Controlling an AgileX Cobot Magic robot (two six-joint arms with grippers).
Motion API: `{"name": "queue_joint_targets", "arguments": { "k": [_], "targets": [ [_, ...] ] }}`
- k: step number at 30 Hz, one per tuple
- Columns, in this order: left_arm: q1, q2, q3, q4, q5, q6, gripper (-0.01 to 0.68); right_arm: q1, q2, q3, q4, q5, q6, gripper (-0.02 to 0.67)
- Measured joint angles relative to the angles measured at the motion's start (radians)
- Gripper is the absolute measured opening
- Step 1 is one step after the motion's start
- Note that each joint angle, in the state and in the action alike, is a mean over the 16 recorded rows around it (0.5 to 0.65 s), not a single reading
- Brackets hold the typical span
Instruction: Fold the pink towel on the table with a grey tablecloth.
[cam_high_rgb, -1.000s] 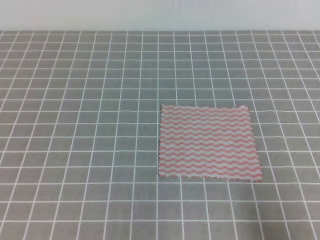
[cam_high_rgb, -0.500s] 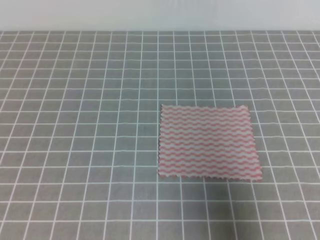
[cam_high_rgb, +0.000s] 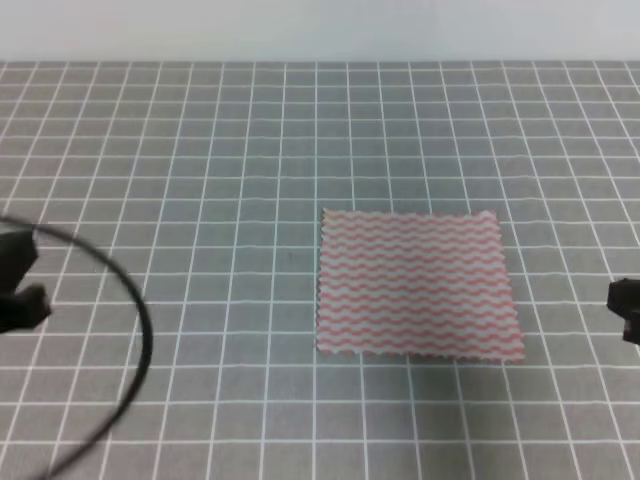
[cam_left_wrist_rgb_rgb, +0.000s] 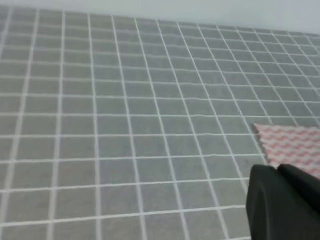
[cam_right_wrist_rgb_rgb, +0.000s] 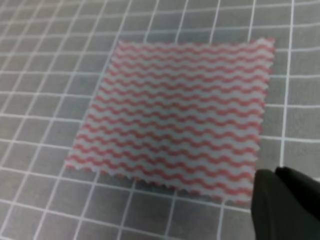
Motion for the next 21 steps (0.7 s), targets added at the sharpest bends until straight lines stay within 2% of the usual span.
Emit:
{"name": "queue_joint_targets", "arguments": {
  "k": [12, 17, 21],
  "targets": [
    [-0.001, 0.269, -0.086, -0.351, 0.127, 0.385, -0.003, 0.032, 0.189, -0.062, -0.01, -0.054, -0.005, -0.016],
    [-0.003, 0.343, -0.107, -0.438, 0.143, 0.505, -0.002, 0.074, 0.255, -0.101, -0.017, -0.071, 0.01, -0.016],
    [-0.017, 0.407, -0.124, -0.471, 0.132, 0.566, -0.002, 0.112, 0.306, -0.141, -0.087, -0.056, 0.075, -0.016]
  ]
}}
